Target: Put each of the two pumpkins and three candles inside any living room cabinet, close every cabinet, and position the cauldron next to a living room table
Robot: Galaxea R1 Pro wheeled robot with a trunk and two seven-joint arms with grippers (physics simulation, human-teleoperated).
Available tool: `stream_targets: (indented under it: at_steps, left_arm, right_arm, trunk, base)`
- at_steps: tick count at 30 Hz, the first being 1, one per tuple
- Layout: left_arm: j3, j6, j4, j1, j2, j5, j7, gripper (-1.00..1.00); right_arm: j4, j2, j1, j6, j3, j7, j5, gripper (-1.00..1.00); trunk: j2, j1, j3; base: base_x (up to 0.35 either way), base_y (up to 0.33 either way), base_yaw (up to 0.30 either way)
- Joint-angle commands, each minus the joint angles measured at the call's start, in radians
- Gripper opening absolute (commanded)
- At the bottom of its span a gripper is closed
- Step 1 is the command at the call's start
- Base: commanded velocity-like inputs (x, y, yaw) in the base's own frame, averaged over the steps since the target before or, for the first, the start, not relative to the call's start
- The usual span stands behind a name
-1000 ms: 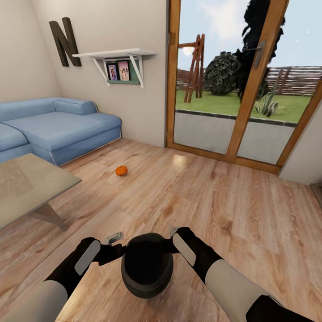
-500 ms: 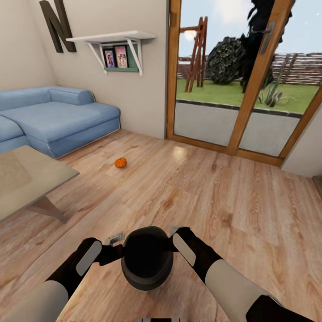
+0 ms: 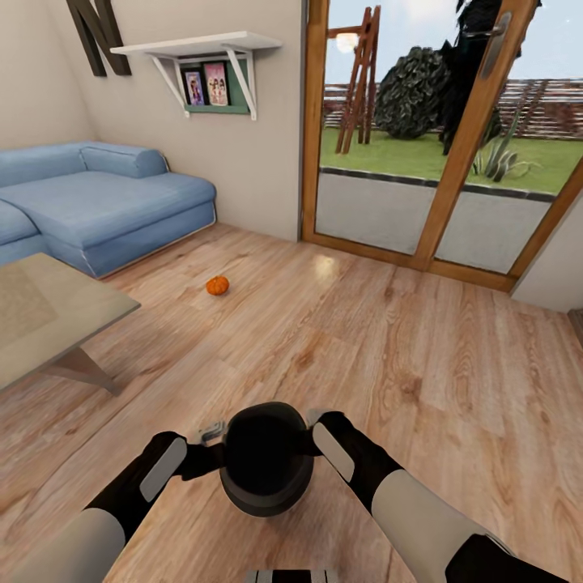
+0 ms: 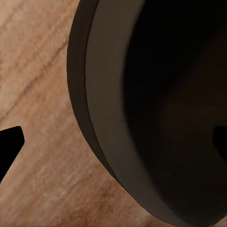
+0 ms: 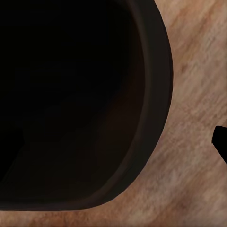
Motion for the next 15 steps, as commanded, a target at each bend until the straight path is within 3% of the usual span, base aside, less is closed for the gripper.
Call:
stream_targets:
  at_steps: [1, 9, 15]
  left_arm:
    - [-0.007, -0.003, -0.002, -0.001, 0.001, 0.011, 0.009, 1.00]
    - [-0.017, -0.035, -0.001, -0.001, 0.000, 0.013, 0.009, 1.00]
    - [-0.028, -0.037, -0.001, -0.001, 0.000, 0.013, 0.009, 1.00]
  right_arm:
    - [-0.001, 0.000, -0.001, 0.002, 0.003, -0.009, -0.009, 1.00]
    - [-0.001, 0.000, -0.001, 0.001, 0.003, -0.009, -0.009, 1.00]
    - [-0.001, 0.000, -0.001, 0.001, 0.003, -0.009, -0.009, 1.00]
  trunk:
    - [-0.001, 0.000, -0.005]
    - [-0.001, 0.000, -0.005]
    - [-0.002, 0.003, -0.028]
  base:
    - [0.000, 0.000, 0.000]
    - [0.000, 0.000, 0.000]
    - [0.000, 0.000, 0.000]
